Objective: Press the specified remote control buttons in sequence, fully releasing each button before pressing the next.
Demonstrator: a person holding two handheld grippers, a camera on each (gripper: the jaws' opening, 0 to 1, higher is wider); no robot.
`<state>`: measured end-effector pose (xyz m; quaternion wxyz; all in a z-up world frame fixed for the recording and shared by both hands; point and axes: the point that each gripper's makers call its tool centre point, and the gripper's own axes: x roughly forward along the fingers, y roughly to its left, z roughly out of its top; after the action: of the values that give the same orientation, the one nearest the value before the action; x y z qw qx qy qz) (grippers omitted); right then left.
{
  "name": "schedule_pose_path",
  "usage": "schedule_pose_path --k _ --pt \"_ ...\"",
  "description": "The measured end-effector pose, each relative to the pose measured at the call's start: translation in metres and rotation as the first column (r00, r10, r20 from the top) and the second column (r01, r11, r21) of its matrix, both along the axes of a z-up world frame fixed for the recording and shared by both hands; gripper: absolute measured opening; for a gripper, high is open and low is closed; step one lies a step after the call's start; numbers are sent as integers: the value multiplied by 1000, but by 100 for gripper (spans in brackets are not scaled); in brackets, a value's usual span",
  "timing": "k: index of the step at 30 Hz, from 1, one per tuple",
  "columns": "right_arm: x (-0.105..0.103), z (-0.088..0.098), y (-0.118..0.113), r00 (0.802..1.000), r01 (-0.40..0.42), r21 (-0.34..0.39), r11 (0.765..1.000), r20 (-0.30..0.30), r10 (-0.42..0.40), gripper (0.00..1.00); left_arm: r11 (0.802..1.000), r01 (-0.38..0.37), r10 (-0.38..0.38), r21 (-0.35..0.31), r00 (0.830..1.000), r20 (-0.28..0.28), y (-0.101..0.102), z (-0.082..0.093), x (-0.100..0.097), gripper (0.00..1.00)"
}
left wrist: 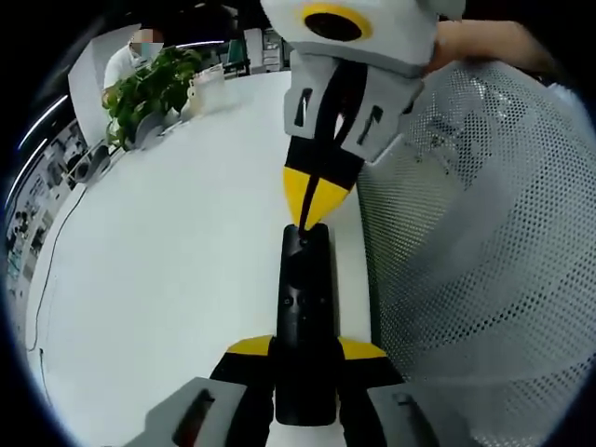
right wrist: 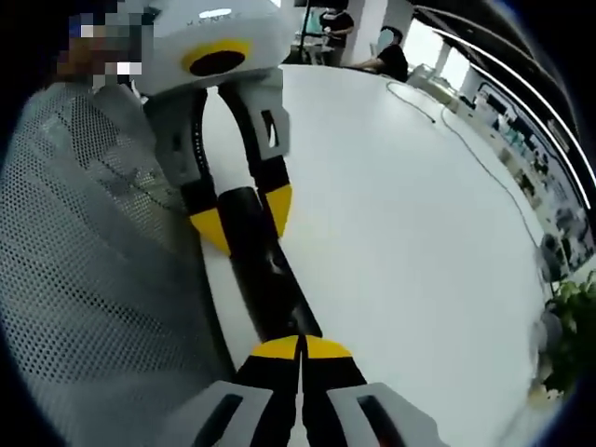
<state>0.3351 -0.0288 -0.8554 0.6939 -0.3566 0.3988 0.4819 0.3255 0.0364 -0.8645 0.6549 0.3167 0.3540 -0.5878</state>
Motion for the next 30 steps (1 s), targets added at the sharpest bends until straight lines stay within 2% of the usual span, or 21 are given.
schedule_pose_path --k 4,12,15,16,20,23,27,30 --pt "0 -1 1 999 -42 -47 998 15 43 0 1000 0 0 1 1000 0 0 0 0 25" --pt "4 -2 1 1000 -12 -83 996 -23 10 0 1000 3 -3 6 1000 1 0 -1 1 25" --pt "4 -3 2 1000 -19 -109 994 -23 17 0 1000 3 -3 8 1000 2 1 -1 1 25" --pt "2 -3 -2 999 -31 -139 990 -34 27 0 1000 2 -2 7 1000 1 1 -1 1 25" --pt "4 -4 1 999 32 -100 994 -21 -34 0 1000 1 -1 4 1000 0 1 -1 1 25" --pt "3 -4 0 999 47 -71 996 -6 -47 0 1000 0 0 2 1000 -1 1 -1 1 25" --pt "4 -2 0 995 97 -7 995 -35 -97 0 1000 -6 6 3 1000 -4 1 -1 1 25" --pt "4 -2 -1 994 103 7 995 -38 -103 0 1000 -8 8 8 1000 -4 1 -1 1 25"
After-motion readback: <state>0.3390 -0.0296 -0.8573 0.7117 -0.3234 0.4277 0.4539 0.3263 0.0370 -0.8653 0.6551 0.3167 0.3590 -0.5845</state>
